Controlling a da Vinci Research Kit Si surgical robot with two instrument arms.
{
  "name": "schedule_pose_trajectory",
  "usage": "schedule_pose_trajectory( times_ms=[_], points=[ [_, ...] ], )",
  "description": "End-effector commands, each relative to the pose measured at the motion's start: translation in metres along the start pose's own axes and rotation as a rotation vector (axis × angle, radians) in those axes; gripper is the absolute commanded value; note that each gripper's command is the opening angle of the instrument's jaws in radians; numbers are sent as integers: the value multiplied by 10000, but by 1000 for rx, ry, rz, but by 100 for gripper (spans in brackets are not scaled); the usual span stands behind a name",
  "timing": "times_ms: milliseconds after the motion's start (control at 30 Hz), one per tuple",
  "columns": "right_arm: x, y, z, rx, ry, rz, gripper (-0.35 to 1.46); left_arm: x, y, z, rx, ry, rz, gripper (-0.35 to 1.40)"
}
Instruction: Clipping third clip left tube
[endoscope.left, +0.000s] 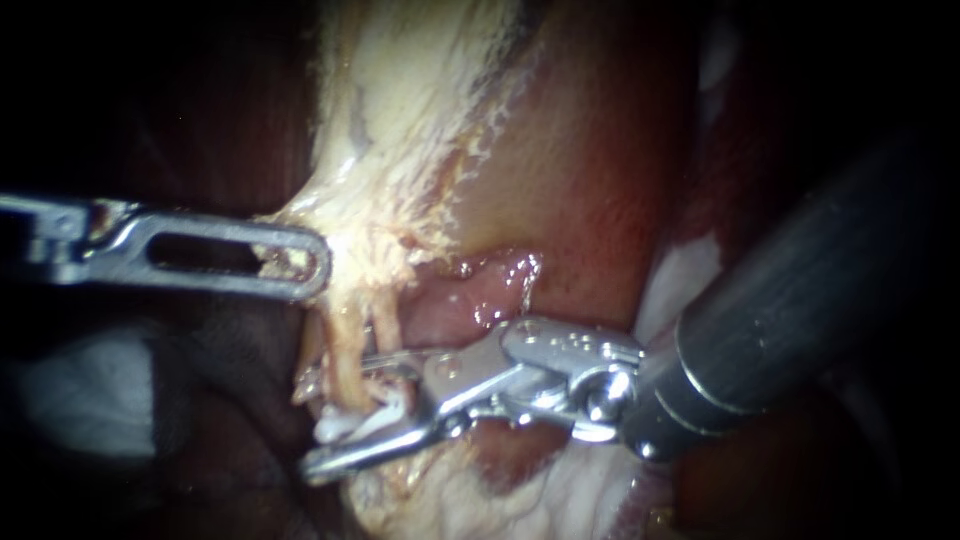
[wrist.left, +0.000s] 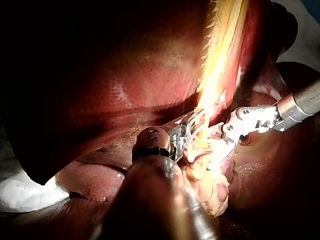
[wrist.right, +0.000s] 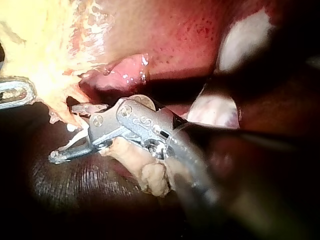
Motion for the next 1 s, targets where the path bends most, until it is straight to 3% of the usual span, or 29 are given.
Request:
schedule_pose_trajectory(
  times_ms=[33,467,1000],
  points=[
    [1,1,1,2,3,0,56,0,0,0,0,0,0,-35],
    [24,1,-7,15,28,10,55,0,1,1,2,2,1,-35],
    [51,9,-17,-26,49,33,49,0,1,1,2,2,0,-35]
  ],
)
